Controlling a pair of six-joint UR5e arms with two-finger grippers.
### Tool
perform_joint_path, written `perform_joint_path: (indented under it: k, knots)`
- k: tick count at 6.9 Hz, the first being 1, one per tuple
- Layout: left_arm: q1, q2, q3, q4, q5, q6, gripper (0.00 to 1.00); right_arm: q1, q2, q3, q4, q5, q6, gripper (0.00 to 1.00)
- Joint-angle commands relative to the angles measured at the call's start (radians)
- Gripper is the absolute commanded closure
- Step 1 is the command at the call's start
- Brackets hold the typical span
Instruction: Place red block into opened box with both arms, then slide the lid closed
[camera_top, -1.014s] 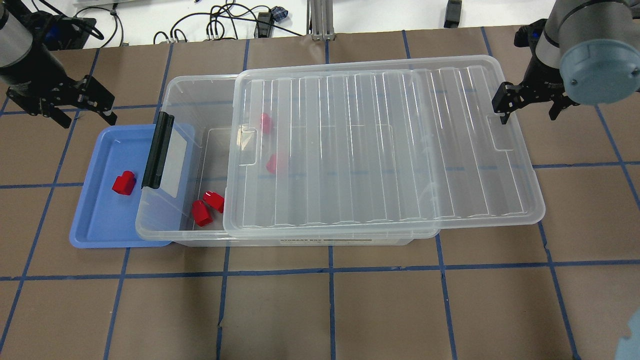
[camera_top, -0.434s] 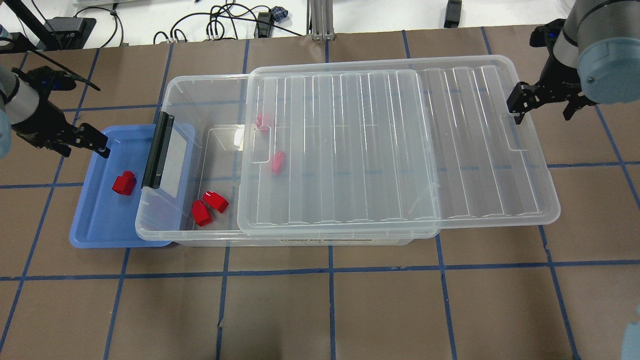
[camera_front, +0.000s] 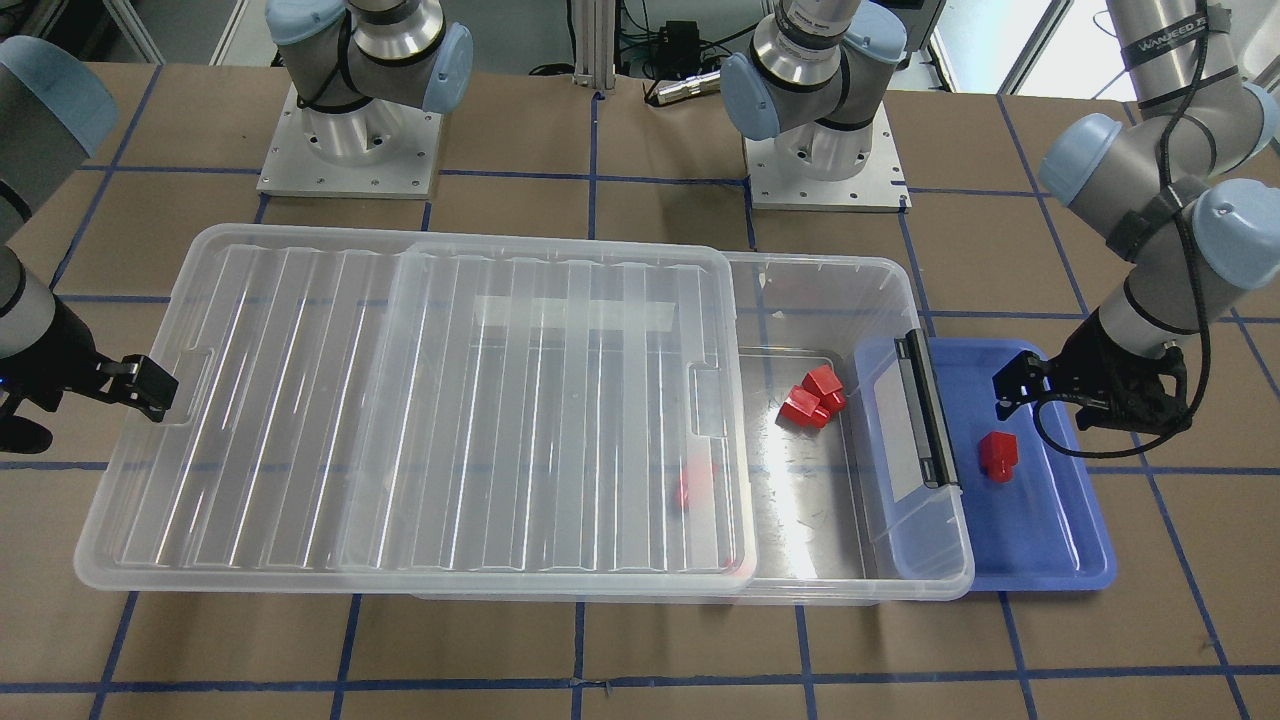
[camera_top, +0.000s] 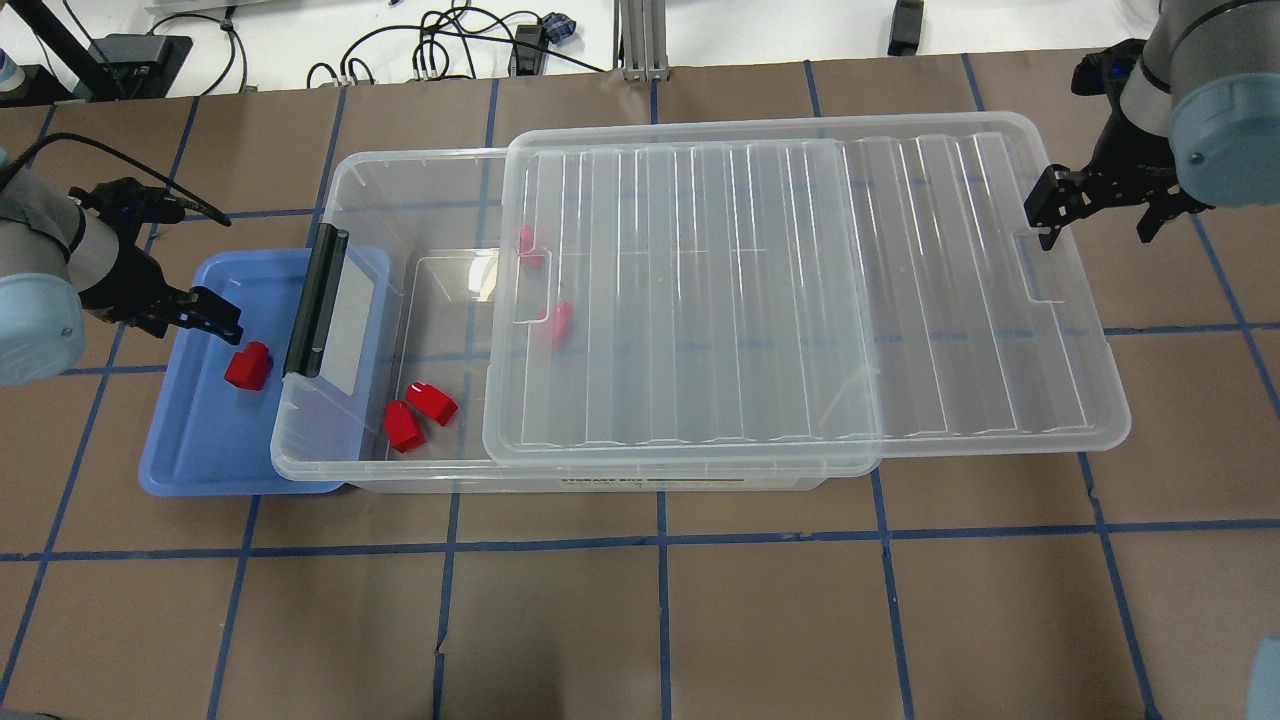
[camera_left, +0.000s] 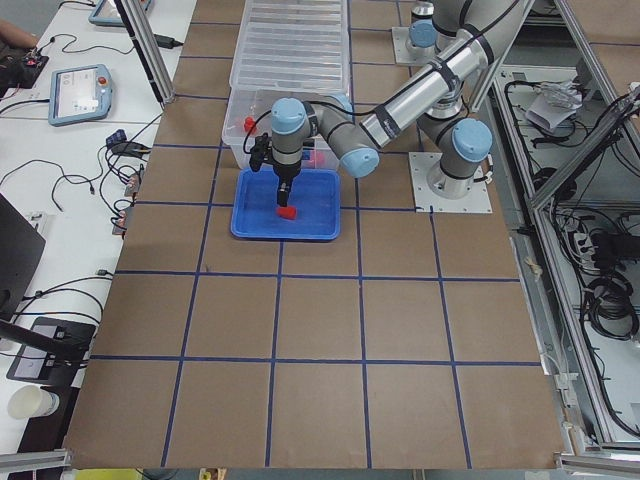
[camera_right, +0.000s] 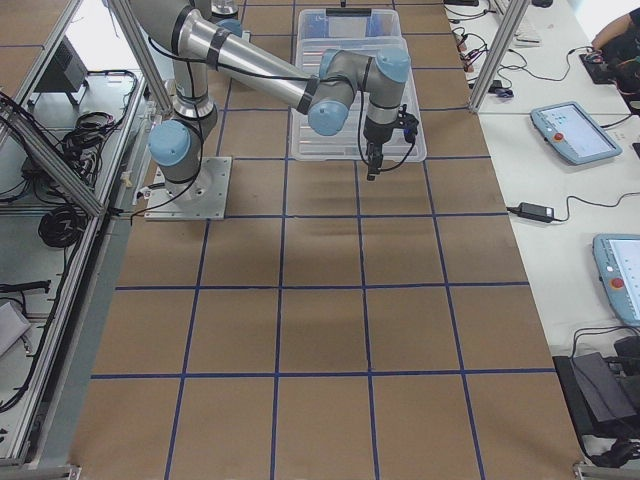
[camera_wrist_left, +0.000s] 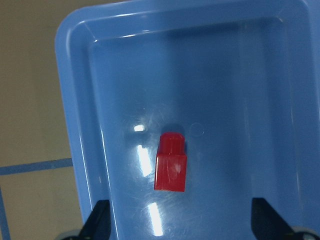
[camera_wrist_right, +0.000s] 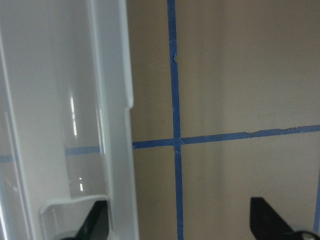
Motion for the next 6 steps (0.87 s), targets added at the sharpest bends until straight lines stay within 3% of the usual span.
perform_joint_path:
  k: [1, 4, 6]
  knots:
    - [0.0, -0.036, -0.003, 0.009, 0.0, 0.005, 0.0, -0.009, -0.005, 0.003, 0.003, 0.001, -0.006, 0.0]
    - [0.004, -0.065, -0.005, 0.007, 0.004, 0.0, 0.0, -0.004, -0.016, -0.015, 0.018, 0.004, -0.006, 0.0]
    - [0.004, -0.104, -0.005, 0.024, 0.0, 0.0, 0.0, 0.02, -0.062, -0.117, 0.163, 0.019, 0.01, 0.0]
